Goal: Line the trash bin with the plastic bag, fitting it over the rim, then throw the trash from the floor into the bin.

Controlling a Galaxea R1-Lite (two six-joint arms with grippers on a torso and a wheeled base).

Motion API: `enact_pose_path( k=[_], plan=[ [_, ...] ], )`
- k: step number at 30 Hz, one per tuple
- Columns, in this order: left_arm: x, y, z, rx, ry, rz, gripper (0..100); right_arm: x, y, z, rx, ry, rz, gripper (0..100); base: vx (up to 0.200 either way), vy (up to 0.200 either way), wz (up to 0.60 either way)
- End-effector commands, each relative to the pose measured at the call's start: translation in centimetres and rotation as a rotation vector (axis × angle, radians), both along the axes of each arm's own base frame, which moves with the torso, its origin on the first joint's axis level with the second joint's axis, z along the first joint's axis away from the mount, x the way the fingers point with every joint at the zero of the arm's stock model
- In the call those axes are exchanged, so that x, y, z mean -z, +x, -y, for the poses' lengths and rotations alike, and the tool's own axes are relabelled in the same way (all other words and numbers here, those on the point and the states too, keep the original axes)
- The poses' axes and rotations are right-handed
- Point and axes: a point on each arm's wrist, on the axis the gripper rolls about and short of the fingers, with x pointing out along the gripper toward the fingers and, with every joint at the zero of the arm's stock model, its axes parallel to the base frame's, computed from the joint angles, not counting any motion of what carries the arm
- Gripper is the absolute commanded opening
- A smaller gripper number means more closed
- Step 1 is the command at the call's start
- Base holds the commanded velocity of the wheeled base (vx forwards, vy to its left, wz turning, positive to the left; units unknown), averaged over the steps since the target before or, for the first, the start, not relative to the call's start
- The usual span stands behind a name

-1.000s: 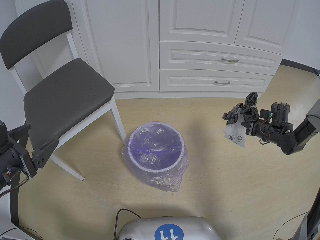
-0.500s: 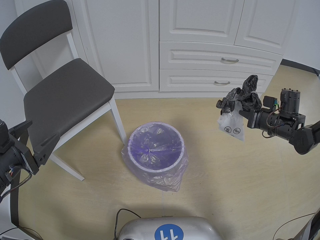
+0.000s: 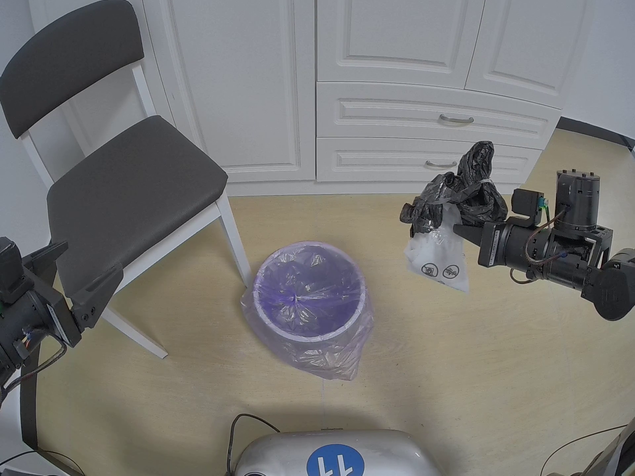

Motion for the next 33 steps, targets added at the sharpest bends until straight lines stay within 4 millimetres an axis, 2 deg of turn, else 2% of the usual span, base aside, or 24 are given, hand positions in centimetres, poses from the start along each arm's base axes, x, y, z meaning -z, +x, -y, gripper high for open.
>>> enact_pose_path(
  k=[1,5,11,15,19,20,22,23,25,33],
  plan=[
    [0.3,0.5,0.1,-0.007,0.009,-0.021,100,-1.1,-2.1,-1.6,-0.045,0.008,0.036,0,0.0,0.0,0.0],
    [0.3,0.5,0.1,-0.01,0.009,-0.022,100,-1.1,-2.7,-3.1,-0.046,0.002,0.043,0,0.0,0.0,0.0],
    [0.3,0.6,0.1,-0.012,0.01,-0.024,100,-0.6,-3.9,-7.1,-0.061,0.041,-0.001,0,0.0,0.0,0.0],
    [0.2,0.6,0.1,-0.012,0.009,-0.021,100,0.3,-3.3,-8.7,-0.035,0.048,-0.033,0,0.0,0.0,0.0],
    [0.2,0.6,0.1,-0.012,0.009,-0.021,100,2.1,-2.5,-11.4,0.039,0.047,-0.083,0,0.0,0.0,0.0],
    [0.2,0.6,0.1,-0.012,0.009,-0.021,100,2.1,-2.5,-11.4,0.039,0.047,-0.083,0,0.0,0.0,0.0],
    [0.2,0.6,0.1,-0.012,0.009,-0.021,100,3.7,-1.7,-13.4,0.068,0.029,-0.105,0,0.0,0.0,0.0],
    [0.2,0.6,0.1,-0.012,0.009,-0.021,100,3.7,-1.7,-13.4,0.068,0.029,-0.105,0,0.0,0.0,0.0],
    [0.2,0.6,0.1,-0.012,0.008,-0.02,100,4.8,-0.6,-15.4,0.093,0.096,-0.126,0,0.0,0.0,0.0],
    [0.4,1.0,0.1,-0.052,0.016,-0.031,100,7.5,3.3,-17.9,0.111,0.122,-0.152,0,0.0,0.0,0.0]
  ],
)
